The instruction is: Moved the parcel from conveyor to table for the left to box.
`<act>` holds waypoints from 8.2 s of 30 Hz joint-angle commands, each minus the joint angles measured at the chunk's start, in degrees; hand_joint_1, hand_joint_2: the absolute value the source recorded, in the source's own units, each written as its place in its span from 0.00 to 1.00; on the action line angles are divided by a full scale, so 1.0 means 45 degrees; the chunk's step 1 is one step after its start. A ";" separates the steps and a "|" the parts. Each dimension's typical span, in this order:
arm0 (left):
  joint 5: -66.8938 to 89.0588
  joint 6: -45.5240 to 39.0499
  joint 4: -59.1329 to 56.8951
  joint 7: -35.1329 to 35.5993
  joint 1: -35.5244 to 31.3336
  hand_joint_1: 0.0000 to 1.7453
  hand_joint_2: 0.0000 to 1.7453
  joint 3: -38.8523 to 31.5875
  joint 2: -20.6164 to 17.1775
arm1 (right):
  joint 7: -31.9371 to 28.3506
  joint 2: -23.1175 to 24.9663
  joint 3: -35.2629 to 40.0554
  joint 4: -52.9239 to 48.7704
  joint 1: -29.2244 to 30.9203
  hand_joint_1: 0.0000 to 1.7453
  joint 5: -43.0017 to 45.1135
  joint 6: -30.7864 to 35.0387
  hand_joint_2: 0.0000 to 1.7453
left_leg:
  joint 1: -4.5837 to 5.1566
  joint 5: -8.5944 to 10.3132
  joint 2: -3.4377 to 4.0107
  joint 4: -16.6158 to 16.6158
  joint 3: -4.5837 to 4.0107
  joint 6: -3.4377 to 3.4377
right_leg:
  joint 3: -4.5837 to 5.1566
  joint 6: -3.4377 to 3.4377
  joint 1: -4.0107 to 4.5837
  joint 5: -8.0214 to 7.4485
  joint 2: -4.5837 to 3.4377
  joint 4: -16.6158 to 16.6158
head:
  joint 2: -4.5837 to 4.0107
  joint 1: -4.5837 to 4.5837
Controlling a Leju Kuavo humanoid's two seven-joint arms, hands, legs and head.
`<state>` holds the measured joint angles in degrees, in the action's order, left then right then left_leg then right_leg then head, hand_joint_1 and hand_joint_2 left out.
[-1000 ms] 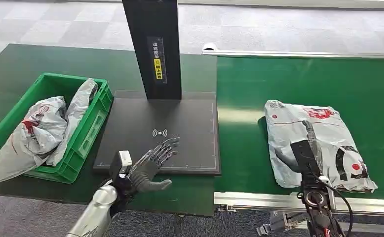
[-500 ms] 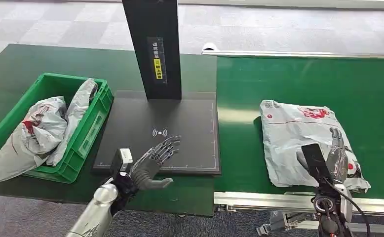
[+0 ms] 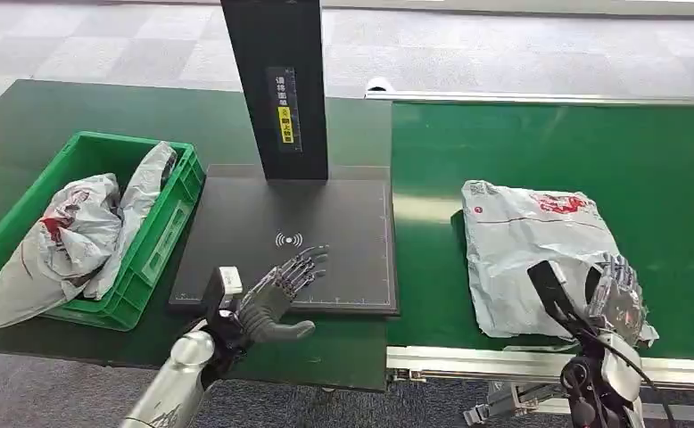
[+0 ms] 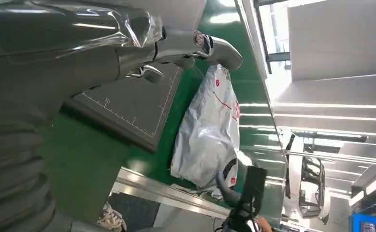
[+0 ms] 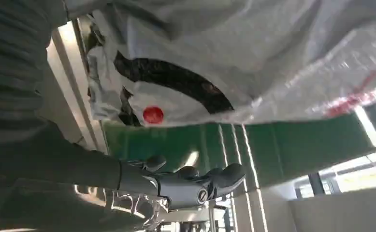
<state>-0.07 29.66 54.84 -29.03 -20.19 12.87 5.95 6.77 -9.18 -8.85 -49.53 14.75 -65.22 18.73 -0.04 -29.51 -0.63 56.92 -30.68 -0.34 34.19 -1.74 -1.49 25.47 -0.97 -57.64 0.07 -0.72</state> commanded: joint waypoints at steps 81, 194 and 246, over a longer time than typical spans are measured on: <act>-0.0717 -0.3733 0.1178 -0.0252 0.0638 0.00 1.00 -0.0391 0.0062 | -0.9743 0.2209 0.0336 -0.6111 -0.1488 1.00 1.3849 0.1226 0.00 | 0.0005 0.0003 0.0056 -0.0048 0.0051 0.0030 | -0.0033 0.0049 0.0000 -0.0007 -0.0023 0.0025 | 0.0000 0.0000; 0.1276 -0.5170 0.1886 -0.0592 0.1008 0.00 1.00 -0.1145 -0.0016 | -0.7154 0.1396 0.9453 -0.0689 0.0453 0.00 -0.0859 0.2513 0.00 | -0.0002 0.0021 0.0032 -0.0023 0.0031 0.0018 | -0.0034 0.0036 0.0003 -0.0014 -0.0004 0.0009 | 0.0000 0.0000; 0.3262 -0.5541 0.0444 -0.0472 0.0066 0.00 1.00 0.0842 -0.0563 | -0.9859 0.1523 0.7767 -0.2636 -0.0164 0.00 0.6768 0.0245 0.00 | -0.0006 0.0012 0.0007 -0.0013 0.0017 0.0011 | -0.0020 0.0022 0.0006 0.0000 0.0010 0.0002 | 0.0000 0.0000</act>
<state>14.49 4.76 60.35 -31.43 -18.09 15.26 4.55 -37.62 -2.62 26.49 -62.55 12.50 -34.93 20.41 -0.07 -29.47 -0.62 56.91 -30.64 -0.34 34.12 -1.73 -1.47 25.48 -0.97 -57.65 0.07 -0.72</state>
